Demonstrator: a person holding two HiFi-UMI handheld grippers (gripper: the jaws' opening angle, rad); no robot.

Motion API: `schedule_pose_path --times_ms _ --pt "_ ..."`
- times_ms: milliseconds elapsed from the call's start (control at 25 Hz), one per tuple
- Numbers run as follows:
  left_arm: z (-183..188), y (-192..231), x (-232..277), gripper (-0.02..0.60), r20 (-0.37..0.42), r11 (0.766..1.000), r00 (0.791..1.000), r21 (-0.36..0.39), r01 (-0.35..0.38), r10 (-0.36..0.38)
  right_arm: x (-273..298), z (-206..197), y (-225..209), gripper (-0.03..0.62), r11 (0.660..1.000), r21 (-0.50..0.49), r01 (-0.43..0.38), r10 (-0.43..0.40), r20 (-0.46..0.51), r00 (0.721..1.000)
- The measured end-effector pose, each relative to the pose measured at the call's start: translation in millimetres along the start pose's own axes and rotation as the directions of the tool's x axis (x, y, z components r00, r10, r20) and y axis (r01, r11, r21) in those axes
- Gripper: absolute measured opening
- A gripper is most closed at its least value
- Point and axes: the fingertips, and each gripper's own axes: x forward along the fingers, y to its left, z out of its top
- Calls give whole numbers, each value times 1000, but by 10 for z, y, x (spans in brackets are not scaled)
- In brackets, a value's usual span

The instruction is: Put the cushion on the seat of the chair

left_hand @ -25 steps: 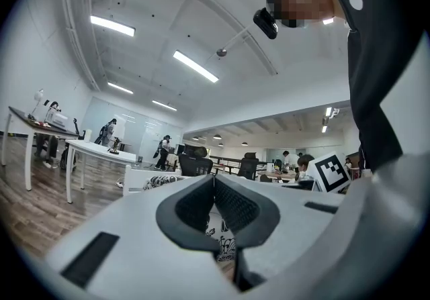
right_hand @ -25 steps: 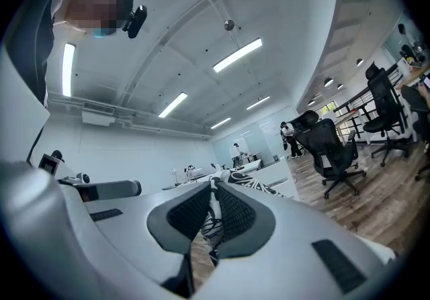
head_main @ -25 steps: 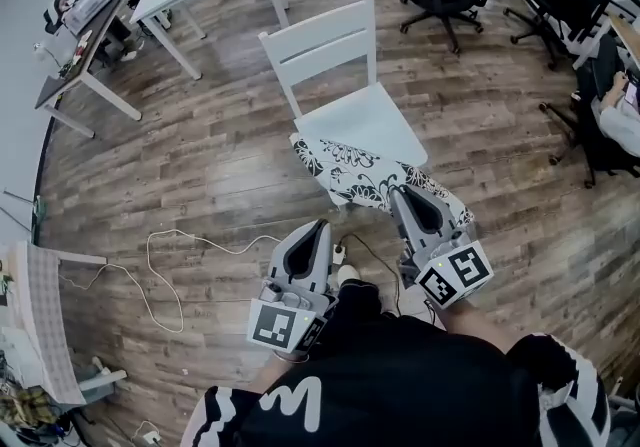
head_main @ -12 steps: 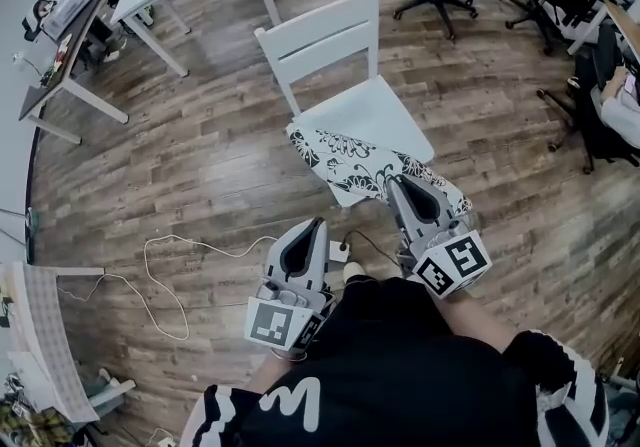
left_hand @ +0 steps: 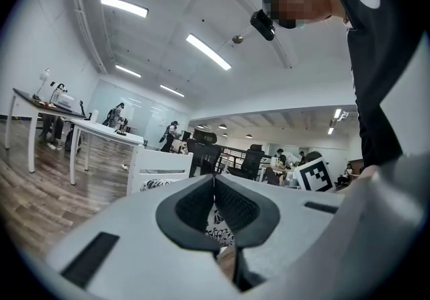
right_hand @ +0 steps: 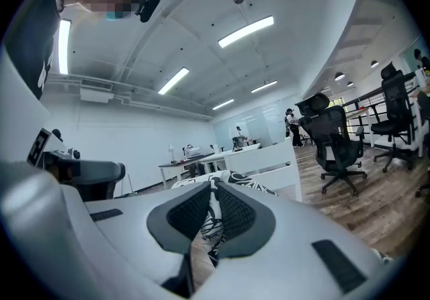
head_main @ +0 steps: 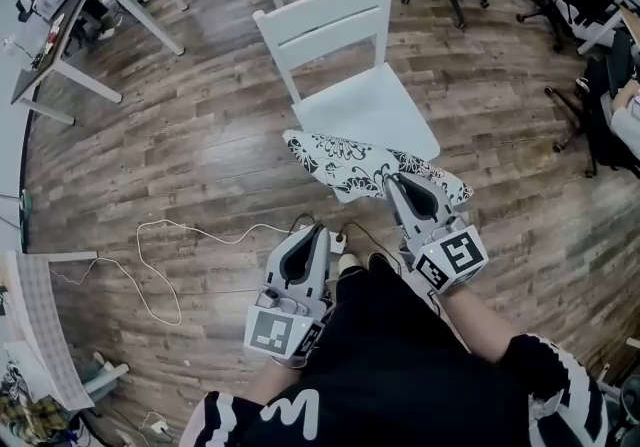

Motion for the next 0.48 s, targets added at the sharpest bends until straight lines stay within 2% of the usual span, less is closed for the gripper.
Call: schedule_pose_path --times_ms 200,480 --pt "-72 104 135 6 -18 999 999 -26 -47 46 217 -242 -193 37 999 -44 -28 26 -49 998" --pt "-380 85 173 6 -68 997 996 -40 -63 60 238 -759 -315 37 995 -78 -54 43 -131 990"
